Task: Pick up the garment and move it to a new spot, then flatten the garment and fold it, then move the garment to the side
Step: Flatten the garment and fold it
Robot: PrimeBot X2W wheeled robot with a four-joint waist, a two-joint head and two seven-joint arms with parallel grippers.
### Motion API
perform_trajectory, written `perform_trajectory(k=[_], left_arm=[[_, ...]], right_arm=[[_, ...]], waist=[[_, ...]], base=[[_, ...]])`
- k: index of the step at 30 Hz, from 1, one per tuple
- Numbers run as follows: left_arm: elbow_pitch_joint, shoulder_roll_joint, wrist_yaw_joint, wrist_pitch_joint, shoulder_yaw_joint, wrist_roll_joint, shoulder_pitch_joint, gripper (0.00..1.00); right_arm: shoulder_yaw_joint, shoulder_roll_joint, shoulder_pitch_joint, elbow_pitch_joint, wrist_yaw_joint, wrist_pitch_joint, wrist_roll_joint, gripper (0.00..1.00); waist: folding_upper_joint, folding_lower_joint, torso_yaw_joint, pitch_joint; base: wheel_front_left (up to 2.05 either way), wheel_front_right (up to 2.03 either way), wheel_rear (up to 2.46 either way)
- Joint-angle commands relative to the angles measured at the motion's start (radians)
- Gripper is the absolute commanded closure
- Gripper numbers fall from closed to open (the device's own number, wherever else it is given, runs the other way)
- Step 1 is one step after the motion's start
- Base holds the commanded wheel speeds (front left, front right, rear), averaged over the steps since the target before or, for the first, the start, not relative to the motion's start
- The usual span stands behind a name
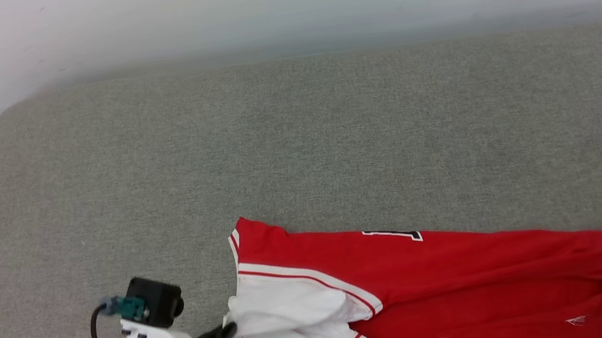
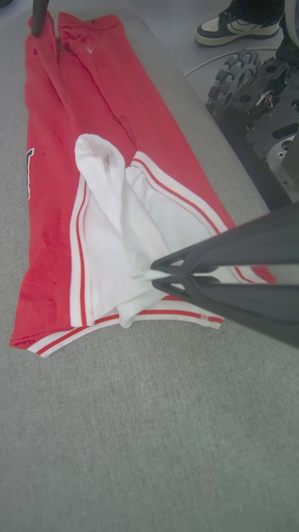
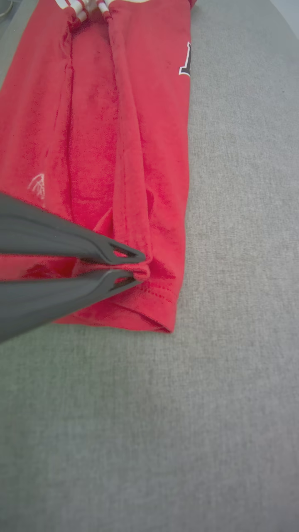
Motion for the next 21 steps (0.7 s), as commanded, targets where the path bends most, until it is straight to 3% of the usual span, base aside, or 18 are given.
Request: perform_trajectory(k=[1,21], left_arm=[[0.005,0.004,0.005,-0.01,-0.002,-0.006,0.025,1.0],[0.149,-0.053,-0.019,-0.052,-0.067,0.026,0.074,1.0]], right_arm=[[0.003,-0.008,0.026,-0.009,-0.001,0.007,0.017,1.0],[0.119,-0.107,0.133,-0.074,-0.001,0.089,0.069,1.0]], waist=[[-0.0001,0.0002,-0.002,-0.003],[-0.0001,0.0002,-0.014,0.023]], base=[[0.0,0.0,0.0],[0.0,0.0,0.0]])
